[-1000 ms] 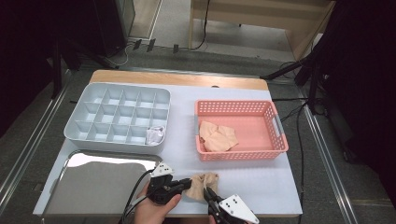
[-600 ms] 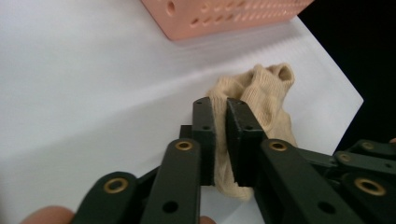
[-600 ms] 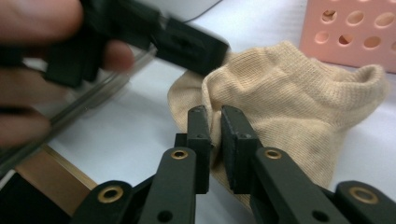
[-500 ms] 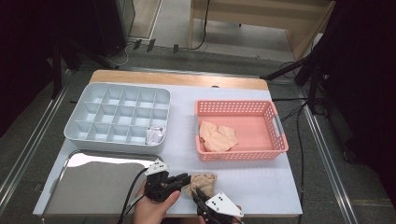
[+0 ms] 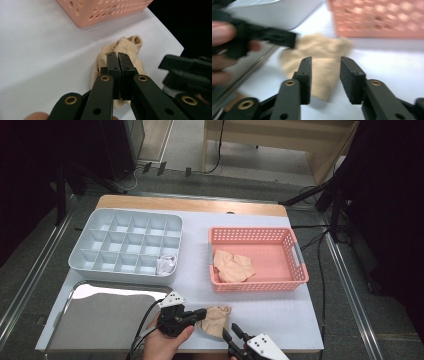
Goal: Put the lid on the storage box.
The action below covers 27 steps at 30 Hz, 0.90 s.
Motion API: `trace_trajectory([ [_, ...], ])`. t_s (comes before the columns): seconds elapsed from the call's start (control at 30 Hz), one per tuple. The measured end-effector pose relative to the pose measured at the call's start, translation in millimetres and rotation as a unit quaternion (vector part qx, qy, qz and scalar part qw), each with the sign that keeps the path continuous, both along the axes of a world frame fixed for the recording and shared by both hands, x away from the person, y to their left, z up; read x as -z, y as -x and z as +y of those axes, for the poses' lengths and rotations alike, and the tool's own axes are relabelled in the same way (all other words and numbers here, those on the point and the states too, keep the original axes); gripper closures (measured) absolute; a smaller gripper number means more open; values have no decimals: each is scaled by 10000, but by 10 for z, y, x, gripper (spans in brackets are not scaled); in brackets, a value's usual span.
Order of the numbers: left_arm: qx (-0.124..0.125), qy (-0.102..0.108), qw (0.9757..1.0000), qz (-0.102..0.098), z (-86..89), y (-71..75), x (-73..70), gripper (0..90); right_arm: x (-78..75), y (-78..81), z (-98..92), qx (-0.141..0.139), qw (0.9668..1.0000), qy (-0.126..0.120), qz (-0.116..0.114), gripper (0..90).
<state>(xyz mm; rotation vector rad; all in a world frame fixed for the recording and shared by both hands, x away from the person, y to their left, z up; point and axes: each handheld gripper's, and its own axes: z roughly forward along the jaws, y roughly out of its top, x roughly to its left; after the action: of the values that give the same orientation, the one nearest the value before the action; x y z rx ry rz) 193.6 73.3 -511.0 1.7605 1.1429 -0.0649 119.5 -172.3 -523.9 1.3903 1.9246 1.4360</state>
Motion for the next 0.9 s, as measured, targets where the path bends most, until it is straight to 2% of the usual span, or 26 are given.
trace_trajectory([
  [0.07,-18,21,10000,-9,22,-12,-4,900,50,-45,-6,134,9997,-102,171,569],
  [0.1,-57,-39,10000,-12,26,-20,1,900,86,-68,21,165,9994,-142,273,545],
  [0.2,-170,-337,9993,-26,29,-39,43,900,144,-109,107,284,9986,-210,381,488],
  [0.27,-200,-356,9991,62,23,-59,88,900,172,-127,161,318,9979,-340,442,488],
  [0.3,-206,-377,9991,63,13,-63,106,900,185,-132,188,317,9979,-331,467,495],
  [0.4,-160,-392,9991,69,-26,-53,122,900,225,-143,253,241,9982,-242,491,555],
  [0.47,-142,-351,9992,88,-44,-43,127,900,237,-145,264,229,9983,-142,508,666],
  [0.53,-118,-347,9993,95,-54,-29,127,900,226,-162,218,237,9982,-202,514,749],
  [0.7,-138,-366,9992,96,-93,-9,132,886,191,-222,119,309,9982,-185,485,806],
  [0.73,-215,-361,9991,59,-95,3,113,850,189,-228,118,308,9984,-147,453,808],
  [0.8,-431,-383,9982,-162,-90,52,36,751,170,-221,136,295,9988,-27,379,808],
  [0.9,-409,-198,9984,-339,-128,140,-60,732,155,-214,167,274,9992,132,270,808],
])
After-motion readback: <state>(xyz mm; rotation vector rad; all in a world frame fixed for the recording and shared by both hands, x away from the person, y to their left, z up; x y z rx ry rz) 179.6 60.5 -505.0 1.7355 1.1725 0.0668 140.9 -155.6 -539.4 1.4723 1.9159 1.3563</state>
